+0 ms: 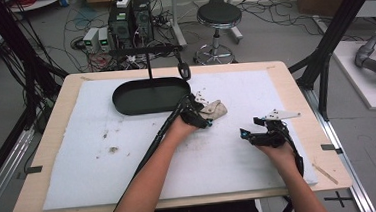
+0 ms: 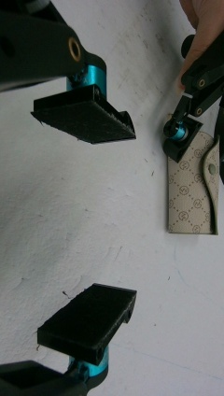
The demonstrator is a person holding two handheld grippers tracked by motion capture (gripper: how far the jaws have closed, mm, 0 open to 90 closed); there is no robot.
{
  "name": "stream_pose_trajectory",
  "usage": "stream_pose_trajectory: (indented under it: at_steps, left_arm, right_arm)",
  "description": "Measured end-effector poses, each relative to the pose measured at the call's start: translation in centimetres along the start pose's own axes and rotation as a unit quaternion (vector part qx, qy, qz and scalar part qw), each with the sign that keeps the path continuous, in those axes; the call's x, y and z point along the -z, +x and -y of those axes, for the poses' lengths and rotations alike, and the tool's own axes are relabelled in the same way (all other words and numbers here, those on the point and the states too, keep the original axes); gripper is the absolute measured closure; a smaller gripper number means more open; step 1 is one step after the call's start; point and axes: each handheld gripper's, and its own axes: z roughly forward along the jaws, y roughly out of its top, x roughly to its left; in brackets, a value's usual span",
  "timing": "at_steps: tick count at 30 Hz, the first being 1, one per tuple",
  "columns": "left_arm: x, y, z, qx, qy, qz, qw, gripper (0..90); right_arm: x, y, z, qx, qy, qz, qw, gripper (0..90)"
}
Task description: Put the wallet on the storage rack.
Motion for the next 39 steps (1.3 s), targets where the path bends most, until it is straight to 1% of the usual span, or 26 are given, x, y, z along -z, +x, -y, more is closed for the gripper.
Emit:
stream_pose_trajectory:
  at_steps: [3,4,6,7,9,11,13,14,15,16,18,20,23,26,29,31,34,39]
  left_arm:
    - [0.9,0.2,-0.2,0.000,-0.003,0.003,1.0000,36.1]
    - [1.3,0.2,-0.3,0.001,-0.006,0.005,1.0000,36.2]
    - [2.1,0.3,-0.5,0.001,-0.016,0.004,0.9999,36.2]
    - [2.8,0.4,-0.6,0.001,-0.025,0.004,0.9997,36.2]
    - [3.9,0.6,-0.7,0.001,-0.035,0.002,0.9994,36.2]
    - [4.8,0.9,-0.7,0.000,-0.041,-0.002,0.9991,36.2]
    - [6.1,1.4,-0.6,0.003,-0.050,-0.012,0.9987,36.2]
    - [6.7,1.6,-0.6,0.001,-0.052,-0.018,0.9985,36.2]
    - [7.1,1.8,-0.5,0.001,-0.054,-0.020,0.9983,36.2]
    - [7.7,2.2,-0.3,0.006,-0.060,-0.024,0.9979,36.2]
    - [8.6,2.7,0.0,0.010,-0.063,-0.030,0.9975,36.3]
    - [9.5,3.4,0.4,0.013,-0.064,-0.037,0.9972,36.3]
    - [10.9,4.5,1.2,0.019,-0.067,-0.046,0.9965,36.3]
    - [11.9,5.4,1.9,0.025,-0.066,-0.054,0.9960,36.4]
    - [12.8,6.2,2.6,0.028,-0.061,-0.070,0.9953,36.4]
    - [13.3,6.7,3.0,0.032,-0.060,-0.076,0.9948,36.4]
    - [13.9,7.4,3.5,0.034,-0.055,-0.084,0.9944,36.5]
    - [14.4,8.6,4.2,0.038,-0.044,-0.095,0.9938,36.5]
  right_arm:
    - [0.0,0.0,0.0,-0.003,0.001,-0.001,1.0000,20.5]
    - [-0.1,0.0,0.0,0.000,0.002,0.000,1.0000,20.5]
    - [-0.1,0.0,0.0,-0.001,0.003,-0.001,1.0000,20.5]
    - [-0.1,0.1,0.0,0.000,0.004,-0.002,1.0000,20.5]
    - [-0.2,0.1,0.0,0.001,0.003,-0.002,1.0000,20.5]
    - [-0.2,0.2,0.0,0.002,0.005,-0.003,1.0000,20.5]
    - [-0.3,0.3,0.0,0.004,0.004,-0.003,1.0000,20.5]
    - [-0.3,0.4,0.0,0.004,0.006,-0.003,1.0000,20.5]
    - [-0.3,0.4,0.0,0.005,0.007,-0.003,1.0000,20.5]
    - [-0.3,0.4,0.0,0.003,0.008,-0.003,1.0000,20.5]
    - [-0.4,0.5,0.1,0.004,0.006,-0.003,1.0000,20.5]
    - [-0.5,0.6,0.2,-0.001,0.007,-0.004,1.0000,20.5]
    - [-0.5,0.6,0.1,0.002,0.007,-0.003,1.0000,20.5]
    - [-0.6,0.7,0.1,0.003,0.009,-0.003,1.0000,20.5]
    - [-0.6,0.7,0.1,0.001,0.009,-0.004,0.9999,20.5]
    - [-0.6,0.7,0.1,0.001,0.011,-0.004,0.9999,20.5]
    - [-0.6,0.7,0.2,0.001,0.012,-0.004,0.9999,20.5]
    - [-0.7,0.7,0.2,0.001,0.012,-0.004,0.9999,20.5]
